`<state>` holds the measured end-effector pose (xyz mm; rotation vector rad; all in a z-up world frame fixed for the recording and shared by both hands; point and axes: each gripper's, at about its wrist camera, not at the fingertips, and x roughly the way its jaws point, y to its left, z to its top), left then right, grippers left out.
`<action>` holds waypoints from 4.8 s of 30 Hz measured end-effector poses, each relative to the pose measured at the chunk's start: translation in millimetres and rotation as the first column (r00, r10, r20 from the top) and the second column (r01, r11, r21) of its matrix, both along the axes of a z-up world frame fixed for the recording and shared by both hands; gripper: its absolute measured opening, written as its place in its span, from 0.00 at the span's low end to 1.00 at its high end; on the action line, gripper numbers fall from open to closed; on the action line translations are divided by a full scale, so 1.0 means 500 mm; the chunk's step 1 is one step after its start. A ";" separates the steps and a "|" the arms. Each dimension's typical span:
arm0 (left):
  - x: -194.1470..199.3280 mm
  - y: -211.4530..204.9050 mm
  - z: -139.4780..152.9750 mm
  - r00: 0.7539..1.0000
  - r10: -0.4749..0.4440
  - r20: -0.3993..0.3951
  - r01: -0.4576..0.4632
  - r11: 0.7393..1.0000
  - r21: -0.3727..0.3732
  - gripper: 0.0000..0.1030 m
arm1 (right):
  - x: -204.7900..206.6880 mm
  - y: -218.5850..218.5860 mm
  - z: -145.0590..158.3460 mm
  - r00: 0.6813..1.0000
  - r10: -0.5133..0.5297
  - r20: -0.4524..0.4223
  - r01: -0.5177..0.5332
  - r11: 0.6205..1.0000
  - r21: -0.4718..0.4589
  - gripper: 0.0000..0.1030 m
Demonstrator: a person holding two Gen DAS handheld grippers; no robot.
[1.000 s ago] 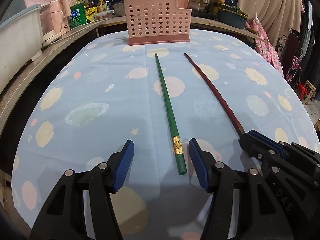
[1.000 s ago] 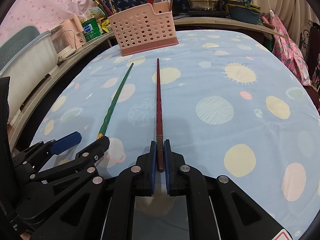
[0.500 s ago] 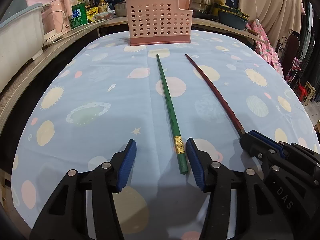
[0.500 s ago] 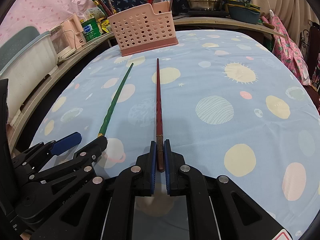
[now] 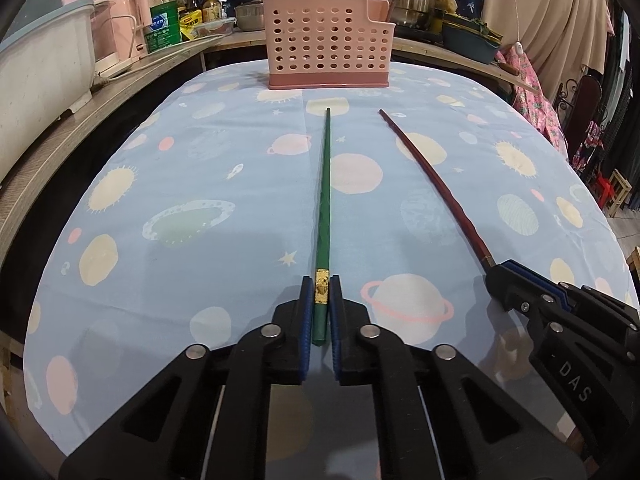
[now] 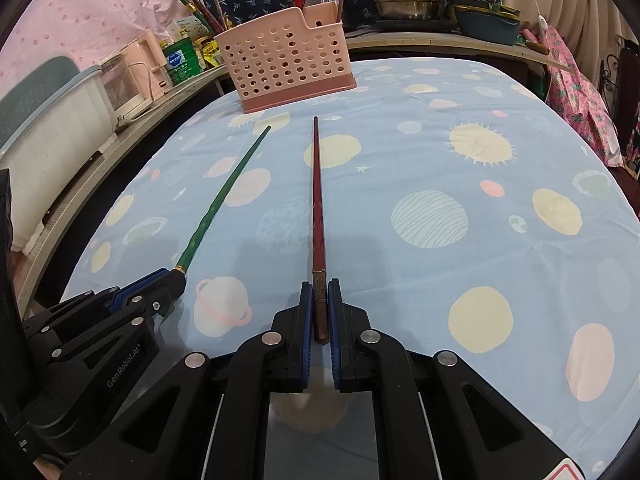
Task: Organize utensils
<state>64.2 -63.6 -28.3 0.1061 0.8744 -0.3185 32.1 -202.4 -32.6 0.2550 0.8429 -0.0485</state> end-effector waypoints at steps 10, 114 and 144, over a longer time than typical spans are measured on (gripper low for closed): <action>0.005 0.006 0.005 0.999 0.002 -0.044 -0.003 1.000 -0.014 0.07 | -0.003 -0.003 0.001 1.000 -0.002 -0.003 0.002 1.000 0.021 0.07; 0.560 -0.031 0.489 0.958 0.122 0.258 -0.065 0.974 -0.219 0.07 | 0.591 -0.131 0.454 0.906 -0.077 0.417 0.047 0.996 0.082 0.07; 0.389 -0.029 0.463 0.952 0.108 0.285 -0.068 0.987 -0.145 0.39 | 0.384 -0.101 0.447 0.915 -0.027 0.404 0.016 0.999 0.030 0.28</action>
